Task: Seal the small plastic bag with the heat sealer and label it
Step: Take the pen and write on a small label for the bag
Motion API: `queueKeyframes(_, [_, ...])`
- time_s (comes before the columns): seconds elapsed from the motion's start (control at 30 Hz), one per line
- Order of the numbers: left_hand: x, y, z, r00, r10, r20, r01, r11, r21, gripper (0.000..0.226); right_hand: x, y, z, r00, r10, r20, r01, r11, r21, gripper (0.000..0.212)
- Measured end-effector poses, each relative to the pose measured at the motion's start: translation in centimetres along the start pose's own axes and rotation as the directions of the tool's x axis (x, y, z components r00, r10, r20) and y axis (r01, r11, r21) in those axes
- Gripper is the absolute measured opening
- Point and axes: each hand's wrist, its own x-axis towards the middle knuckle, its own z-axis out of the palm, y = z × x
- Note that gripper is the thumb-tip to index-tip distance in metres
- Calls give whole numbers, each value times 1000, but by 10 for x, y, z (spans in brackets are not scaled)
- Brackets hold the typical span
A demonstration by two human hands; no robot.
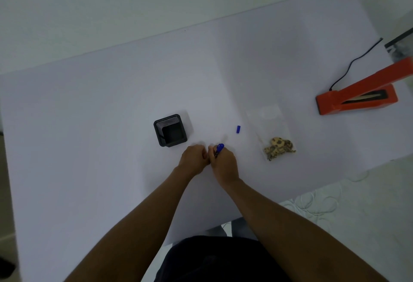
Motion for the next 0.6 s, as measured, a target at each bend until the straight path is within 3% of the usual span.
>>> queueKeyframes(0.6, [3, -4, 5, 1000, -1, -10, 0, 1000, -23, 20, -1, 3, 0, 998, 28, -54, -28, 1000, 5, 42])
